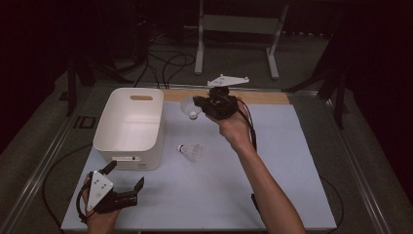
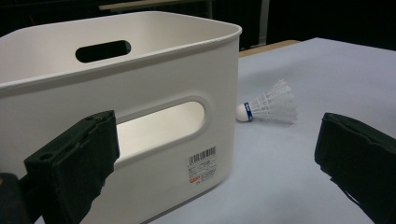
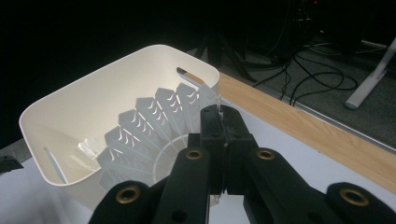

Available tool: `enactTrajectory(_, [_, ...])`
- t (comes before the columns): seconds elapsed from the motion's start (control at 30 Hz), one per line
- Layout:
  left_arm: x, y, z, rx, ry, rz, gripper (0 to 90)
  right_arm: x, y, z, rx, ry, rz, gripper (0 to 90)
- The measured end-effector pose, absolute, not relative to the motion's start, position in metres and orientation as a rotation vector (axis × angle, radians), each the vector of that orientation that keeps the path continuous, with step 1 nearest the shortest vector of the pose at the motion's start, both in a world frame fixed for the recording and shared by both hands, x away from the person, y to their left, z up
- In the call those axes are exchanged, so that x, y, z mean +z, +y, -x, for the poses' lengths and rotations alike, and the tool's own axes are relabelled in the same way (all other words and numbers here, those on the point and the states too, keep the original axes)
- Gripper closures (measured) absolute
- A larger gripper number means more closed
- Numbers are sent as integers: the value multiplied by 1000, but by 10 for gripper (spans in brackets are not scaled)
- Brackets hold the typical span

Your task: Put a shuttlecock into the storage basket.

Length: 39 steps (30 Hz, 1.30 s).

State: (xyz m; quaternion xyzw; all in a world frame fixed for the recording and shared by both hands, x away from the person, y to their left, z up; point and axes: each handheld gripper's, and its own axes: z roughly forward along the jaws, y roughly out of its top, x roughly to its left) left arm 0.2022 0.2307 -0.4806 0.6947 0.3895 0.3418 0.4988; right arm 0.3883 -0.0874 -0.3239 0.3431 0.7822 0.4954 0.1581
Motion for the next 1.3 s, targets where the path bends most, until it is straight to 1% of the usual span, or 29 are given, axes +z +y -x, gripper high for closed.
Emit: enactTrajectory(1.3, [-481,231,-202,826,942,-1679,4,-317,-63,-392,1433,2252,-958,897])
